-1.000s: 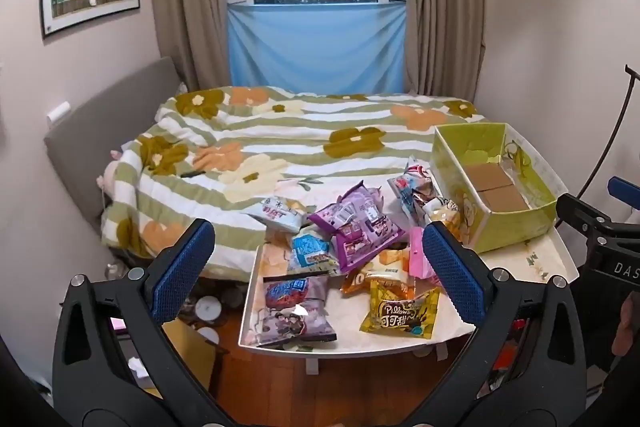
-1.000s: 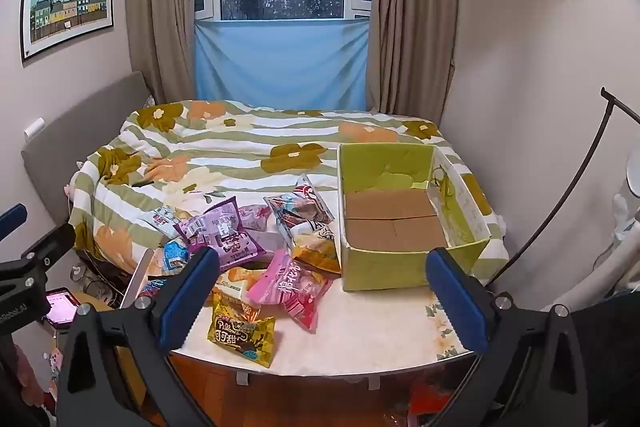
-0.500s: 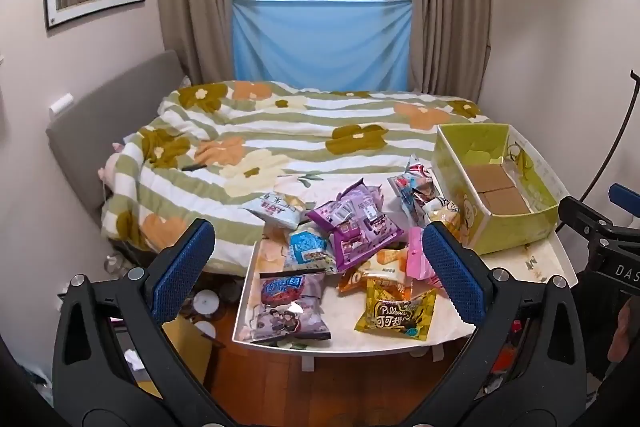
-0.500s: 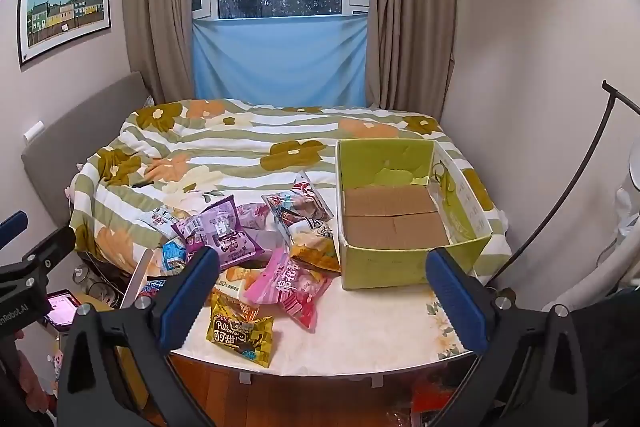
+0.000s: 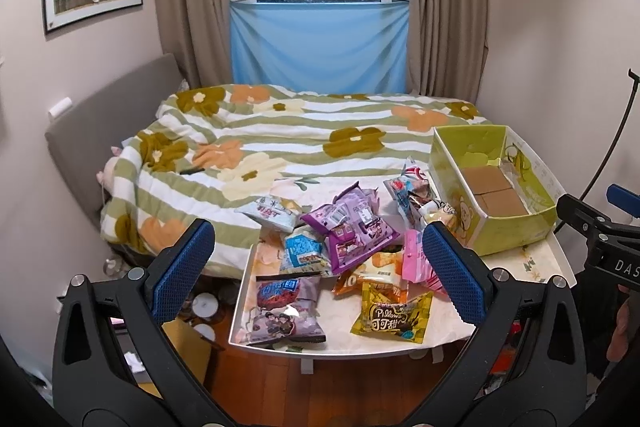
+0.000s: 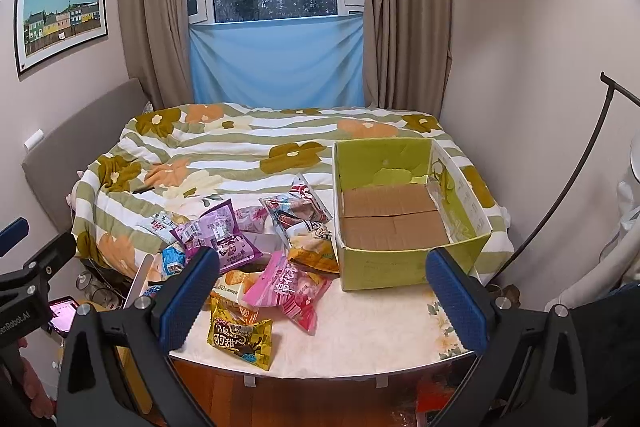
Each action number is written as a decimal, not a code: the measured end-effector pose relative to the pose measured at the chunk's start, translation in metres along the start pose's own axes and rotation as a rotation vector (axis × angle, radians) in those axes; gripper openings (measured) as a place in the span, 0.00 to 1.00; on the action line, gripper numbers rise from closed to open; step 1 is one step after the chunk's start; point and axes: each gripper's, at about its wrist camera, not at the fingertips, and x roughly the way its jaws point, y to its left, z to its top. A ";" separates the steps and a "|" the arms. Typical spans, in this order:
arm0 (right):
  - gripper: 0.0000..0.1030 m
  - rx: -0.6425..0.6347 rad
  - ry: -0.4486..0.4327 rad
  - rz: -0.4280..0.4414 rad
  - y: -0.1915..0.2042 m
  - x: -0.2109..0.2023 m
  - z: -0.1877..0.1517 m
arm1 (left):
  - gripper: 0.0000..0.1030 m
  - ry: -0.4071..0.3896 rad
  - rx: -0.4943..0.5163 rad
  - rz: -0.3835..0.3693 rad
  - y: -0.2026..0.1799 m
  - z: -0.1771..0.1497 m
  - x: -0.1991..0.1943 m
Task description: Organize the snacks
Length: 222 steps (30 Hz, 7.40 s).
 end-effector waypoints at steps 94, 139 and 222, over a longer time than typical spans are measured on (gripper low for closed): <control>1.00 0.010 0.437 0.454 0.014 0.155 -0.105 | 1.00 0.433 -0.118 -0.005 0.050 -0.096 0.157; 0.64 -0.078 0.540 0.540 0.089 0.235 -0.143 | 0.60 0.655 0.053 -0.085 0.047 -0.148 0.249; 1.00 0.205 0.342 0.154 -0.224 0.327 0.098 | 1.00 0.444 0.102 -0.198 -0.224 0.086 0.343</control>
